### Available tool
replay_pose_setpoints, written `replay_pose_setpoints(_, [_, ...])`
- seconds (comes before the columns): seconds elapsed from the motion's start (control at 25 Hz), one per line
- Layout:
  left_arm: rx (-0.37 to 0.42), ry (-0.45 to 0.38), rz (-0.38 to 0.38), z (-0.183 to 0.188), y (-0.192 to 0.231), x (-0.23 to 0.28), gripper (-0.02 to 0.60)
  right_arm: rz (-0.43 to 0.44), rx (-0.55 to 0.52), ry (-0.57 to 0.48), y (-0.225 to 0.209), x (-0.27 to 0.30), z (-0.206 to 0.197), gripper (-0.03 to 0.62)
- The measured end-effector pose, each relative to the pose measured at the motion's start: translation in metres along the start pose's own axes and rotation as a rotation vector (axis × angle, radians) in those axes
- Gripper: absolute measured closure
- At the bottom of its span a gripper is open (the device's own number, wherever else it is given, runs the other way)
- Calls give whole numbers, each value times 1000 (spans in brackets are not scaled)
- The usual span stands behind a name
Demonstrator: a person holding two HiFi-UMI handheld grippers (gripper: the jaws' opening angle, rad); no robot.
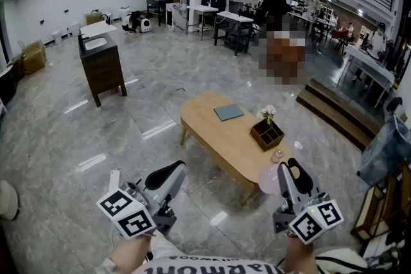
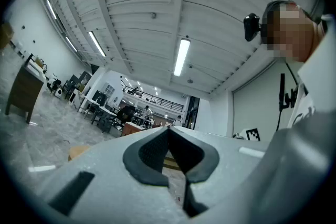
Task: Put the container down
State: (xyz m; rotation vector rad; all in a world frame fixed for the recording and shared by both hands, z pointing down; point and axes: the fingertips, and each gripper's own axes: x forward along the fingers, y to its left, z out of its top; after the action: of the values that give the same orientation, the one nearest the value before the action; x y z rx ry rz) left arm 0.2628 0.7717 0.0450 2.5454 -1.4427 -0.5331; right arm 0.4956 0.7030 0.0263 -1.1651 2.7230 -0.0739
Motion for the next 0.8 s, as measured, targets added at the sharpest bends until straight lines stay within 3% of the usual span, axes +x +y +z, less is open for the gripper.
replay_pose_setpoints(0.4, [3, -6, -19, 6, 6, 12, 566, -23, 1, -23, -8, 3, 10, 467])
replay_pose_setpoints(0.8, [1, 16, -60, 31, 60, 36, 566, -54, 20, -67, -3, 54, 25, 467])
